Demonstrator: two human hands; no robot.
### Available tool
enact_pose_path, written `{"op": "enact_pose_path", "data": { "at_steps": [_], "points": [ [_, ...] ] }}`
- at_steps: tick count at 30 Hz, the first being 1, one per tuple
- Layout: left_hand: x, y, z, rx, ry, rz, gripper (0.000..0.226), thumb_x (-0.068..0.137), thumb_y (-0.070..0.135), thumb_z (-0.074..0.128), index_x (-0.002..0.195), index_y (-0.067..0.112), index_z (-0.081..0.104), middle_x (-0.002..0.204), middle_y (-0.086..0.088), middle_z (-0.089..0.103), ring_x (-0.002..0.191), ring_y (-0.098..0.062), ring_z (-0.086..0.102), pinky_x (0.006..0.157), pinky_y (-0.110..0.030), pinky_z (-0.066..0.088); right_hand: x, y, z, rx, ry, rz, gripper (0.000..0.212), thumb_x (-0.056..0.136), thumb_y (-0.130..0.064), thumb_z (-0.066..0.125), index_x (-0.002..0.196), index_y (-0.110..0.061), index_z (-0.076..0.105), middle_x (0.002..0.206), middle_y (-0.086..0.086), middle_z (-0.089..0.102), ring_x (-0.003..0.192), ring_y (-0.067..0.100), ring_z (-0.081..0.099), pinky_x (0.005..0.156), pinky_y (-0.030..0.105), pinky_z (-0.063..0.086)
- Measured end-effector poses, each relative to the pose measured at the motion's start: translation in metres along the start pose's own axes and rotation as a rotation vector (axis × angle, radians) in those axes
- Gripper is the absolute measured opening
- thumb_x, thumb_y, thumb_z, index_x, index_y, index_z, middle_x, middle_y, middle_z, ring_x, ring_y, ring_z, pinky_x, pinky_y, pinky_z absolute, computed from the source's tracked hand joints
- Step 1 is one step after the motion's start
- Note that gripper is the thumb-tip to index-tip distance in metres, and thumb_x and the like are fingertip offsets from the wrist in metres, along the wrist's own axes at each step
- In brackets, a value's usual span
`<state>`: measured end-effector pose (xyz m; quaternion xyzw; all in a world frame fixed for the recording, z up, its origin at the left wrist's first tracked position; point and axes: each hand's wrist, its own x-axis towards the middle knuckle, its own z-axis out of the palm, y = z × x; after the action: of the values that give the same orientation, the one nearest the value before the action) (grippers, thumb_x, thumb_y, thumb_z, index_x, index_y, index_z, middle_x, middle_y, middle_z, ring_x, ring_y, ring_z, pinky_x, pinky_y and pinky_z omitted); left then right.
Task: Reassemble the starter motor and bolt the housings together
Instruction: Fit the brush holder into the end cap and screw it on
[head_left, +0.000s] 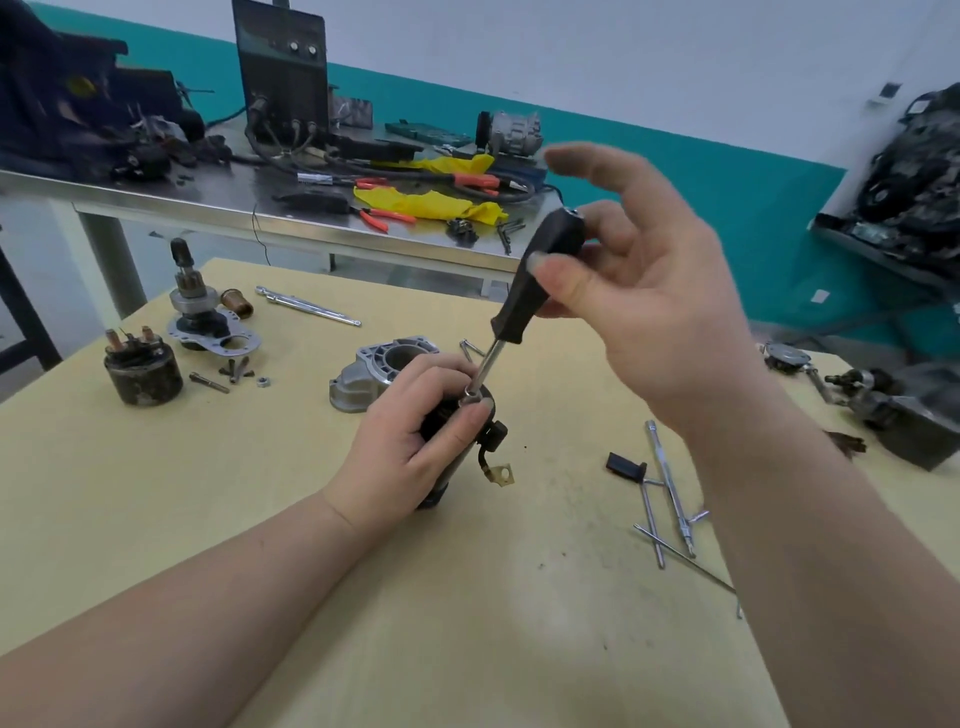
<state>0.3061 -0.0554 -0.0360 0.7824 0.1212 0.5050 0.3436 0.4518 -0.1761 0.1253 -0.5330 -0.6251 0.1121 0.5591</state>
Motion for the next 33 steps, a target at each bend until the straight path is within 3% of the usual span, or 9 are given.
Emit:
{"op": "enact_pose_path", "data": {
  "at_steps": [3, 6, 11, 15, 18, 23, 26, 30, 33],
  "points": [
    [0.0, 0.0, 0.001, 0.038, 0.014, -0.004, 0.028, 0.102, 0.032, 0.065, 0.102, 0.004, 0.072, 0.123, 0.002, 0.067, 0.119, -0.014, 0.065, 0.104, -0.02, 0.045, 0.001, 0.008, 0.008, -0.016, 0.078, -0.003, 0.033, 0.1, -0.012, 0.071, 0.127, -0.03, 0.066, 0.109, 0.008, 0.072, 0.106, 0.028, 0.072, 0.092, 0.048, 0.062],
    [0.0, 0.002, 0.001, 0.036, 0.029, -0.013, 0.033, 0.102, 0.032, 0.064, 0.101, 0.002, 0.075, 0.121, -0.004, 0.069, 0.119, -0.016, 0.065, 0.105, -0.022, 0.045, 0.0, 0.01, 0.007, 0.192, -0.021, 0.045, 0.034, 0.105, -0.007, 0.057, 0.135, -0.023, 0.062, 0.127, 0.005, 0.074, 0.121, 0.023, 0.07, 0.1, 0.044, 0.06],
    [0.001, 0.005, -0.001, 0.037, 0.014, -0.031, 0.036, 0.098, 0.035, 0.066, 0.107, 0.002, 0.076, 0.125, -0.003, 0.069, 0.122, -0.012, 0.065, 0.107, -0.02, 0.044, 0.001, 0.008, 0.018, 0.119, 0.129, -0.025, 0.034, 0.098, -0.008, 0.072, 0.124, -0.029, 0.067, 0.103, 0.004, 0.075, 0.101, 0.021, 0.075, 0.092, 0.037, 0.063],
    [-0.001, 0.004, -0.004, 0.007, 0.0, -0.123, 0.052, 0.084, 0.05, 0.082, 0.13, 0.033, 0.066, 0.127, 0.02, 0.069, 0.124, -0.005, 0.064, 0.105, -0.013, 0.043, -0.002, 0.01, 0.025, 0.282, 0.031, -0.008, 0.033, 0.105, -0.01, 0.059, 0.134, -0.023, 0.065, 0.123, 0.005, 0.074, 0.12, 0.023, 0.07, 0.105, 0.047, 0.058],
    [-0.005, 0.002, -0.005, -0.04, -0.026, -0.259, 0.074, 0.068, 0.056, 0.095, 0.13, 0.058, 0.054, 0.119, 0.027, 0.072, 0.113, 0.001, 0.069, 0.094, -0.004, 0.044, -0.002, 0.007, 0.013, 0.372, -0.141, 0.022, 0.04, 0.105, -0.002, 0.054, 0.14, -0.02, 0.06, 0.129, 0.014, 0.072, 0.122, 0.031, 0.071, 0.103, 0.049, 0.058],
    [-0.006, 0.003, 0.0, -0.06, 0.009, -0.314, 0.066, 0.068, 0.058, 0.097, 0.121, 0.053, 0.058, 0.112, 0.02, 0.076, 0.105, -0.003, 0.073, 0.086, -0.006, 0.049, 0.003, 0.011, 0.02, 0.016, 0.142, -0.08, 0.029, 0.092, -0.02, 0.081, 0.118, -0.031, 0.074, 0.099, -0.014, 0.072, 0.097, 0.015, 0.073, 0.089, 0.029, 0.063],
    [-0.007, 0.004, 0.0, -0.053, 0.018, -0.313, 0.063, 0.07, 0.054, 0.097, 0.12, 0.053, 0.058, 0.109, 0.019, 0.077, 0.102, -0.004, 0.073, 0.085, -0.007, 0.049, 0.011, 0.015, 0.017, -0.011, 0.019, -0.099, 0.032, 0.101, -0.023, 0.07, 0.133, -0.025, 0.068, 0.114, -0.01, 0.074, 0.111, 0.011, 0.07, 0.095, 0.029, 0.06],
    [-0.006, 0.005, 0.001, -0.067, 0.024, -0.338, 0.06, 0.072, 0.052, 0.096, 0.119, 0.052, 0.06, 0.107, 0.015, 0.079, 0.1, -0.005, 0.074, 0.085, -0.008, 0.05, 0.014, 0.012, 0.001, 0.224, -0.266, -0.061, 0.045, 0.102, -0.005, 0.059, 0.146, -0.013, 0.057, 0.127, 0.007, 0.073, 0.117, 0.026, 0.073, 0.101, 0.039, 0.059],
    [-0.004, 0.006, 0.002, -0.055, 0.038, -0.366, 0.06, 0.069, 0.052, 0.096, 0.118, 0.054, 0.061, 0.106, 0.015, 0.079, 0.099, -0.005, 0.074, 0.082, -0.007, 0.049, 0.01, 0.014, 0.007, 0.047, -0.083, -0.127, 0.044, 0.096, -0.013, 0.074, 0.137, -0.027, 0.066, 0.106, -0.011, 0.074, 0.104, 0.02, 0.074, 0.096, 0.041, 0.061]
  ]
}}
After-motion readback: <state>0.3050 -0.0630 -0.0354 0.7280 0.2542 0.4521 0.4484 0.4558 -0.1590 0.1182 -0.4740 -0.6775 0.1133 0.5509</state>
